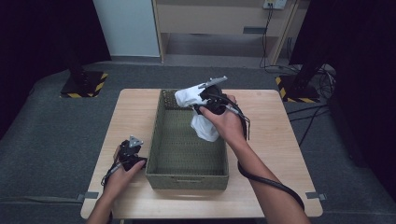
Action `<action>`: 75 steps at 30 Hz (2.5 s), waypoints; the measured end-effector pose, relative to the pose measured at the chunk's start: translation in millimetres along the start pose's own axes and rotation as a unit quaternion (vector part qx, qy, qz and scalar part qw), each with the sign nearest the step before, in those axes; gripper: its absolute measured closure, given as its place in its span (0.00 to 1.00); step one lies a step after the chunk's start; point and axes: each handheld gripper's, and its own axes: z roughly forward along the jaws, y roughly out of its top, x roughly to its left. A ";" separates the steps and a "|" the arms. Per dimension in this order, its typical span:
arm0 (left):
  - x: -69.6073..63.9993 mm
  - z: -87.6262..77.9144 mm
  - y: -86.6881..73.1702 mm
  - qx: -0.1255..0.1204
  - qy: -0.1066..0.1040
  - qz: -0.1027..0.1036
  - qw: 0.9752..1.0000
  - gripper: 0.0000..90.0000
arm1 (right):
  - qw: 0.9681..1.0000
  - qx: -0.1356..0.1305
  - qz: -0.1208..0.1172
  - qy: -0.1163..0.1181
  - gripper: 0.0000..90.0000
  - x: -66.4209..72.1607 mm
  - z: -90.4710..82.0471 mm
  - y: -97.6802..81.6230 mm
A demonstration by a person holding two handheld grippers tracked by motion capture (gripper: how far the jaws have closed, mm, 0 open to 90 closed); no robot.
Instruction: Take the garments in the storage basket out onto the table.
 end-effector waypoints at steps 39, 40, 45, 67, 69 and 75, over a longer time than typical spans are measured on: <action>-0.1 0.1 0.0 0.000 0.000 0.000 1.000 0.00 | 1.000 -0.029 0.000 -0.004 0.58 -17.1 -52.3 -14.3; 0.0 0.1 0.0 0.000 0.000 0.000 1.000 0.00 | 0.999 -0.032 0.001 -0.004 0.58 -18.6 -54.2 -15.3; 0.0 -0.1 0.0 0.000 0.000 0.000 1.000 0.00 | 0.999 -0.034 0.007 -0.004 0.58 -25.3 -58.7 -23.8; 0.0 -0.1 0.0 0.001 0.000 0.000 1.000 0.00 | 0.999 -0.040 0.037 -0.004 0.58 -45.5 -60.4 -57.1; 0.1 -0.2 0.0 0.002 0.000 0.001 1.000 0.00 | 0.998 -0.040 0.039 -0.008 0.58 -51.0 -61.3 -60.5; -0.3 -0.2 -0.2 0.001 0.001 -0.001 1.000 0.00 | 0.997 -0.045 0.054 -0.012 0.58 -65.9 -65.1 -69.3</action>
